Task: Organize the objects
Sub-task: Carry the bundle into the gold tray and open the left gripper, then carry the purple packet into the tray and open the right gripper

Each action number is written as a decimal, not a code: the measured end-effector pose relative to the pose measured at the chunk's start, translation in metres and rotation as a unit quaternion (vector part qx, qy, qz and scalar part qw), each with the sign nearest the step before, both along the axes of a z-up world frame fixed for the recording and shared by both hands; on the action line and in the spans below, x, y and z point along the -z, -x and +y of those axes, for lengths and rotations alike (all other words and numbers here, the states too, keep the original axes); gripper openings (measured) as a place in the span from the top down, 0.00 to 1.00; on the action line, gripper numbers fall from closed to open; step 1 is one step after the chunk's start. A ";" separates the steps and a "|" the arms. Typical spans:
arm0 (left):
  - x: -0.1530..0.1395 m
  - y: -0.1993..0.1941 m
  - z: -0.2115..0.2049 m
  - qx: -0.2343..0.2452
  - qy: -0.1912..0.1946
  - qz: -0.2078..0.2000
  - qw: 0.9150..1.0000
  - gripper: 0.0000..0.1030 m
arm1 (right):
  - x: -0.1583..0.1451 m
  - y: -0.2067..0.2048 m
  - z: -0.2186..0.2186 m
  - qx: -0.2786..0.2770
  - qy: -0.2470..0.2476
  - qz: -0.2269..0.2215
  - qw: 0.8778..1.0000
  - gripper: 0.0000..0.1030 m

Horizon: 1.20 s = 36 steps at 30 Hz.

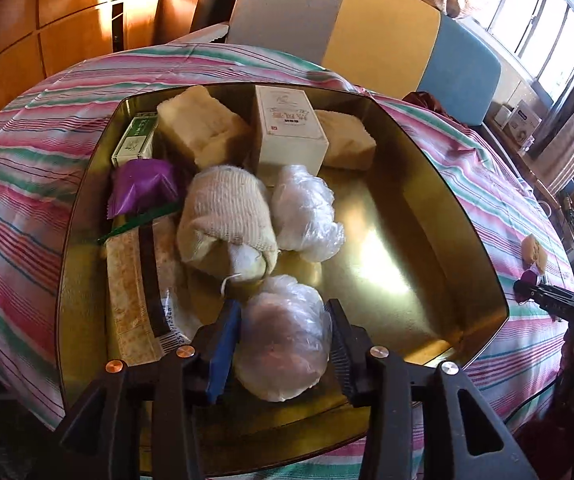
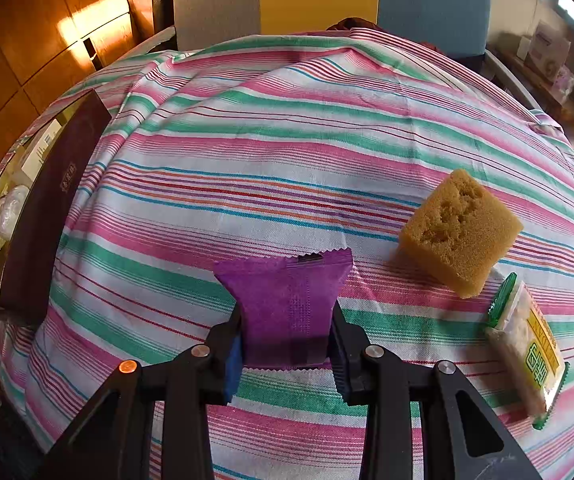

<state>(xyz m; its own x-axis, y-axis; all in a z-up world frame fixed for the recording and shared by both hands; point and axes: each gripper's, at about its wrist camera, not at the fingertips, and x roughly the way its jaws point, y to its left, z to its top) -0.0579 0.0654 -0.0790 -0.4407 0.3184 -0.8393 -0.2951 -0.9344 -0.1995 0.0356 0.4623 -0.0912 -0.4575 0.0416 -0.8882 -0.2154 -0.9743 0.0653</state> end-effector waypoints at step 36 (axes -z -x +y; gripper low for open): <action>-0.060 -0.033 -0.037 -0.040 0.028 0.128 0.991 0.57 | -0.088 0.037 -0.186 -0.130 0.077 0.114 0.982 0.65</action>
